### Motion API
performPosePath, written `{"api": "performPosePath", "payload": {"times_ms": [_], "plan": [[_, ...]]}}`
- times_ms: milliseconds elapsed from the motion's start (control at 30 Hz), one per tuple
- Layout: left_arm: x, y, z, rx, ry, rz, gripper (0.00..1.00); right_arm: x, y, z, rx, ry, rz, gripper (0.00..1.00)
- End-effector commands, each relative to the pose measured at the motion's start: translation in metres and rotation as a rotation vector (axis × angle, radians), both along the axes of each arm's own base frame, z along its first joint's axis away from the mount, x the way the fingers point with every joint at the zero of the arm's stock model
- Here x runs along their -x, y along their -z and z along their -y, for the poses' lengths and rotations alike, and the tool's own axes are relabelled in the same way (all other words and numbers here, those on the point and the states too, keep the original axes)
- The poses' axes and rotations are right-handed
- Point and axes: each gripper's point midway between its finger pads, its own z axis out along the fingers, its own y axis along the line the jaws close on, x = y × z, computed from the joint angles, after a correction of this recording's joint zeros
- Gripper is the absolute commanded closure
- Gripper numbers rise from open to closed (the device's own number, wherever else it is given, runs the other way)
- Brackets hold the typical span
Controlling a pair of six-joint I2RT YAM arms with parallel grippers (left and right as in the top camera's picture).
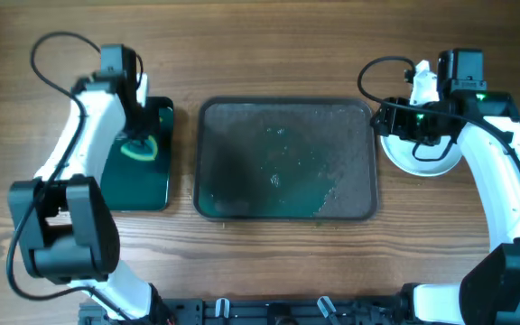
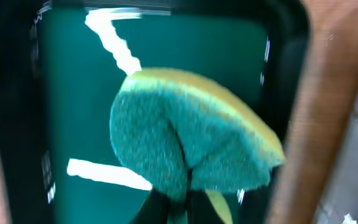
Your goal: Clean dirty plates on tray and stack at the side
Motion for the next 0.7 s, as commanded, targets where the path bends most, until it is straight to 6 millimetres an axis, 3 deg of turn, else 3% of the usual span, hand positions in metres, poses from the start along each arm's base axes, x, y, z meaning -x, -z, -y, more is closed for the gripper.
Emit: {"api": "performPosePath", "payload": {"times_ms": [0,33,100,133,167,200,300,333,400,467,500,567,667], "plan": [[0.012,0.030,-0.003,-0.028,0.061,-0.014,0.68,-0.002,-0.007,-0.003,0.000,-0.026,0.024,0.32],[0.012,0.031,-0.003,-0.027,0.061,-0.016,0.63,-0.002,-0.007,-0.003,0.000,-0.026,0.023,0.31],[0.009,0.027,-0.003,-0.028,0.061,0.000,0.41,-0.004,-0.008,-0.003,0.000,-0.025,0.032,0.31],[0.006,0.021,-0.003,-0.030,0.061,0.014,0.06,-0.005,-0.010,-0.004,-0.005,-0.028,0.037,0.31],[0.001,0.007,-0.003,-0.031,0.060,0.039,0.00,-0.005,-0.016,-0.005,-0.010,-0.030,0.042,0.31],[-0.003,-0.011,-0.003,-0.032,0.056,0.072,0.00,-0.005,-0.029,-0.005,-0.009,-0.030,0.055,0.31],[-0.011,-0.094,-0.003,-0.020,-0.008,0.241,0.00,0.003,-0.078,-0.005,-0.001,-0.031,0.147,0.31],[-0.007,-0.132,-0.003,0.004,-0.074,0.342,0.00,0.013,-0.102,-0.005,0.010,-0.046,0.207,0.31],[0.001,-0.159,-0.003,0.009,-0.085,0.416,0.00,0.033,-0.131,-0.005,0.026,-0.049,0.278,0.31],[0.005,-0.171,-0.003,0.009,-0.085,0.449,0.00,0.062,-0.158,-0.007,0.030,-0.047,0.349,0.30],[0.005,-0.172,-0.003,0.009,-0.084,0.451,0.00,0.084,-0.170,-0.008,0.032,-0.046,0.381,0.00],[0.004,-0.170,-0.003,0.009,-0.084,0.445,0.00,0.108,-0.188,-0.009,0.038,-0.046,0.450,0.00],[0.004,-0.170,-0.003,0.009,-0.084,0.445,0.00,0.126,-0.204,-0.010,0.044,-0.046,0.521,0.00]]}}
